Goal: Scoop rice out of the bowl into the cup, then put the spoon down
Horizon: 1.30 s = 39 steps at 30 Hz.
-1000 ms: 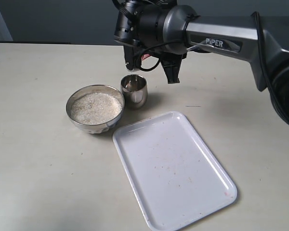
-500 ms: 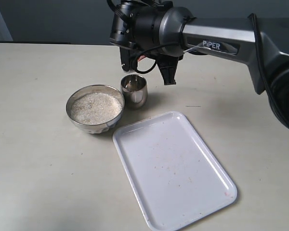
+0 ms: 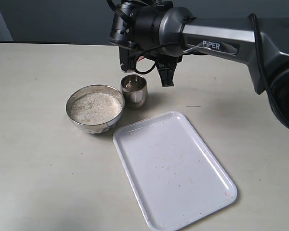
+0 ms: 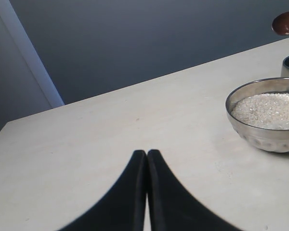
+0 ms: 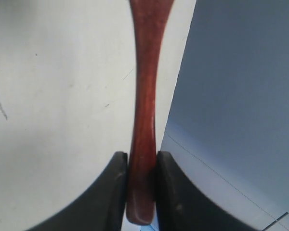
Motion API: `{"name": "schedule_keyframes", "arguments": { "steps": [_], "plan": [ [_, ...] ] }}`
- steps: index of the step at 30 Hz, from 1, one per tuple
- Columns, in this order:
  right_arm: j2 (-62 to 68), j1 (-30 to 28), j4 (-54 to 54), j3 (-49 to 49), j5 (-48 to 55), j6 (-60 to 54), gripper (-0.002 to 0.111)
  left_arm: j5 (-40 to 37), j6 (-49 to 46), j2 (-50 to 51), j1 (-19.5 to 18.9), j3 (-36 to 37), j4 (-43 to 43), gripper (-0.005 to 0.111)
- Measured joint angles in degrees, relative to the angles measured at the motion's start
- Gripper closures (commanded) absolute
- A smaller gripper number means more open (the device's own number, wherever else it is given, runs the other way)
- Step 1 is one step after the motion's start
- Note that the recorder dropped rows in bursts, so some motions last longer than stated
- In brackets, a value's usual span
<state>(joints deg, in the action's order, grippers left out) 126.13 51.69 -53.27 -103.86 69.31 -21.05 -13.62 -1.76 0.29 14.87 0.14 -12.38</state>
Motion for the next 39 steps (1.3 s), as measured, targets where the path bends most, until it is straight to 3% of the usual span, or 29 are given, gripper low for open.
{"name": "schedule_keyframes", "arguments": {
  "steps": [39],
  "plan": [
    [0.0,-1.5,0.9,0.0,0.0,1.3,0.109,0.0,0.0,0.0,0.0,0.0,0.0,0.106]
  ]
}}
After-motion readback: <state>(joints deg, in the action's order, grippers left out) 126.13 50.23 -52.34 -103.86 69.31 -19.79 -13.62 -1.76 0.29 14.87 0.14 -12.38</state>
